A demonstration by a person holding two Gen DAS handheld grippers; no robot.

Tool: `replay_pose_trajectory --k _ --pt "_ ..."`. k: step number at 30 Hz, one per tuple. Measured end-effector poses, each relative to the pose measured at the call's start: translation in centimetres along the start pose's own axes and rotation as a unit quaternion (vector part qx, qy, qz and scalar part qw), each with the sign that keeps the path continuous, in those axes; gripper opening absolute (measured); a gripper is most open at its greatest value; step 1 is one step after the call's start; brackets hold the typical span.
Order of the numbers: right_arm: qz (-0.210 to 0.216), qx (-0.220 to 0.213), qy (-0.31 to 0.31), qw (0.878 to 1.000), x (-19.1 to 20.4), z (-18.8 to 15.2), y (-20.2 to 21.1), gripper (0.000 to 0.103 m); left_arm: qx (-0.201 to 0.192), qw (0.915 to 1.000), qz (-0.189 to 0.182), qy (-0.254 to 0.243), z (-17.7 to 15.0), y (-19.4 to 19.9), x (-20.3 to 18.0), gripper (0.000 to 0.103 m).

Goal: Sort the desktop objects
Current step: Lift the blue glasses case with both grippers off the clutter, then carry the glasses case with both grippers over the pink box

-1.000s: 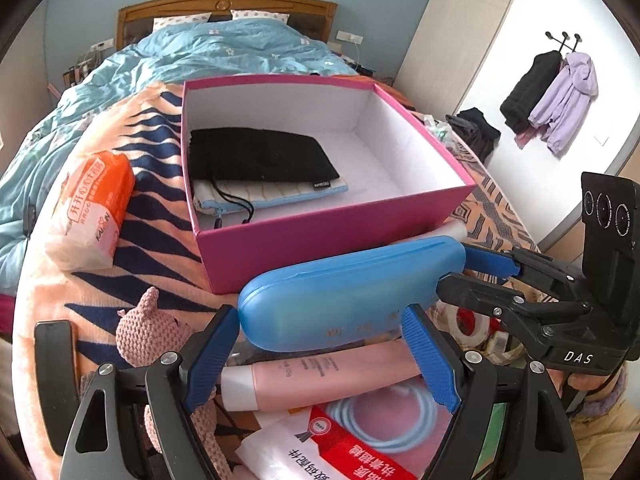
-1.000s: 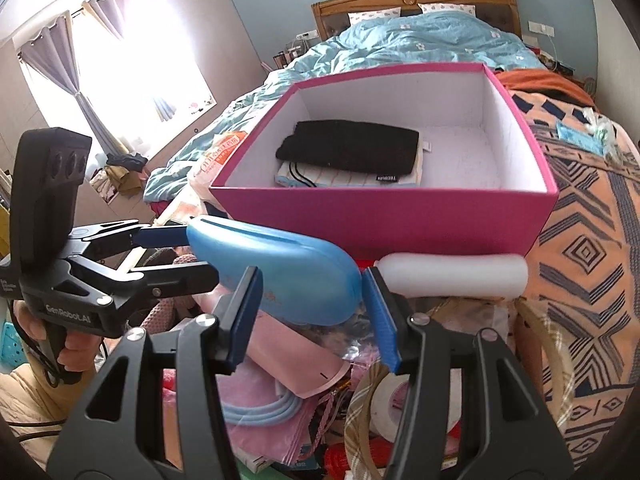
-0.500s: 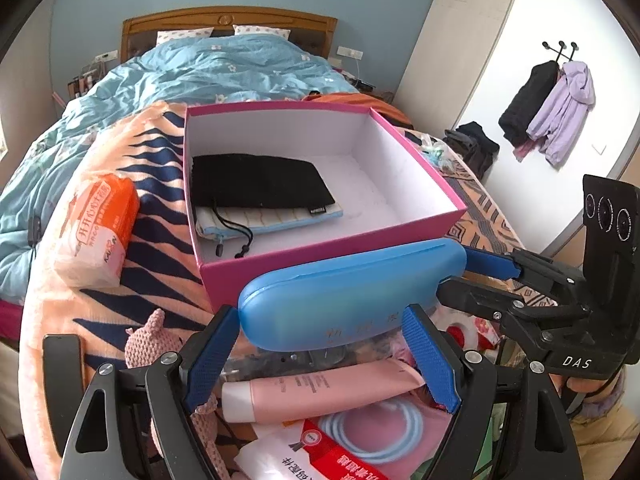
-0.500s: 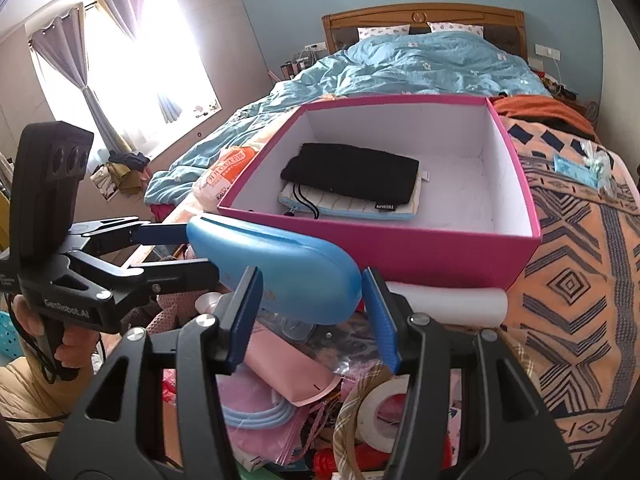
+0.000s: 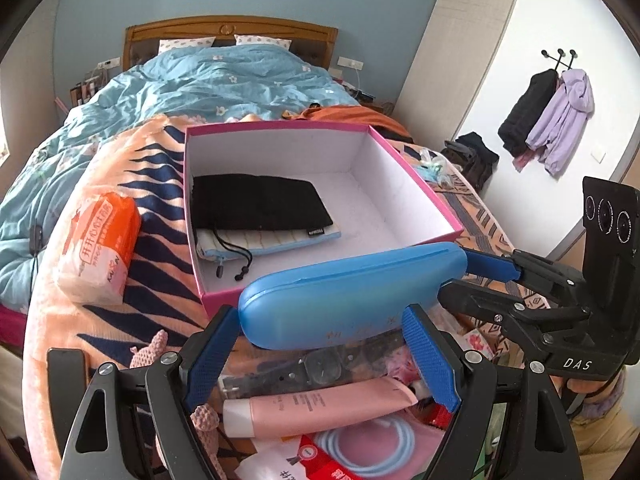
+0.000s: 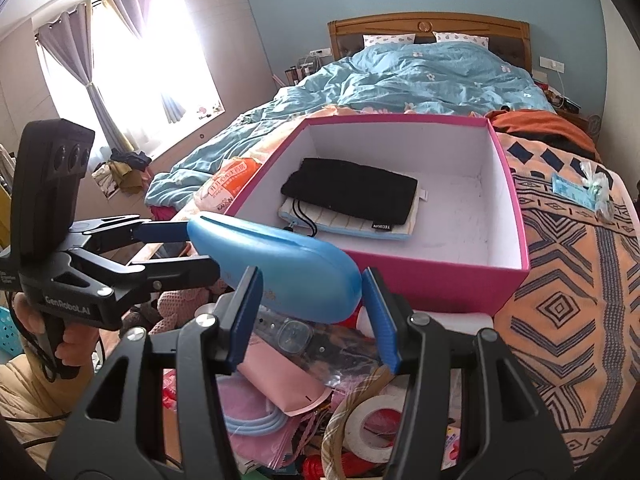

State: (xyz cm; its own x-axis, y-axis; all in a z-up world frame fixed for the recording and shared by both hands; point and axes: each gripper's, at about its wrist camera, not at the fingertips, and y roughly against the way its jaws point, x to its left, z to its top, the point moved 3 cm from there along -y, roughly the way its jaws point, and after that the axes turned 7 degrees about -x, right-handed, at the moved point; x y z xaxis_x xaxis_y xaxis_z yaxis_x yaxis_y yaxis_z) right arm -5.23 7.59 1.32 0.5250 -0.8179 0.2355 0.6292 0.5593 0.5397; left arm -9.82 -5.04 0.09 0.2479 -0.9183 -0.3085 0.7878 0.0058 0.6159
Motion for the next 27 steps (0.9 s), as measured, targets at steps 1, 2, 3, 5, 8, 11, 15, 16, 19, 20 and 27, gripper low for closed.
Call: replay_pose_trajectory --k 1,2,3,5,8,11,15,16,19,20,27 --pt "0.0 -0.001 0.002 1.0 0.0 0.2 0.0 0.055 -0.001 1.0 0.0 0.0 0.1 0.0 0.0 0.085" --pt "0.0 -0.002 0.003 1.0 -0.1 0.3 0.1 0.055 -0.001 1.0 0.0 0.0 0.2 0.0 0.0 0.085" --pt "0.001 -0.004 0.004 1.0 -0.1 0.5 0.1 0.055 -0.002 1.0 0.001 0.001 0.3 -0.1 0.0 0.085" --pt "0.002 -0.004 0.006 1.0 -0.2 0.7 0.1 0.055 -0.003 1.0 0.002 0.002 0.5 -0.1 0.0 0.085" --pt "0.002 -0.007 0.01 1.0 -0.3 1.1 0.1 0.055 -0.005 1.0 0.004 0.005 0.7 -0.2 0.0 0.085" --pt "0.004 -0.008 0.013 1.0 -0.3 1.4 0.0 0.055 -0.007 0.9999 0.007 0.008 0.9 -0.3 0.1 0.085" --pt "0.007 -0.009 0.017 1.0 -0.4 1.6 0.1 0.054 -0.009 0.9998 0.011 0.01 1.2 -0.3 0.1 0.085" --pt "0.007 -0.009 0.018 1.0 -0.4 1.6 0.0 0.054 -0.01 0.9998 0.011 0.01 1.2 -0.3 0.1 0.085" --pt "0.007 -0.009 0.019 1.0 -0.5 1.8 0.1 0.055 -0.011 0.9998 0.012 0.01 1.3 -0.3 0.0 0.085" --pt "0.007 -0.01 0.019 1.0 -0.5 1.8 0.2 0.055 -0.01 0.9998 0.012 0.009 1.3 -0.3 0.0 0.085" --pt "0.005 -0.012 0.023 1.0 -0.7 2.3 0.1 0.055 -0.011 0.9998 0.014 0.011 1.5 -0.4 -0.1 0.085"
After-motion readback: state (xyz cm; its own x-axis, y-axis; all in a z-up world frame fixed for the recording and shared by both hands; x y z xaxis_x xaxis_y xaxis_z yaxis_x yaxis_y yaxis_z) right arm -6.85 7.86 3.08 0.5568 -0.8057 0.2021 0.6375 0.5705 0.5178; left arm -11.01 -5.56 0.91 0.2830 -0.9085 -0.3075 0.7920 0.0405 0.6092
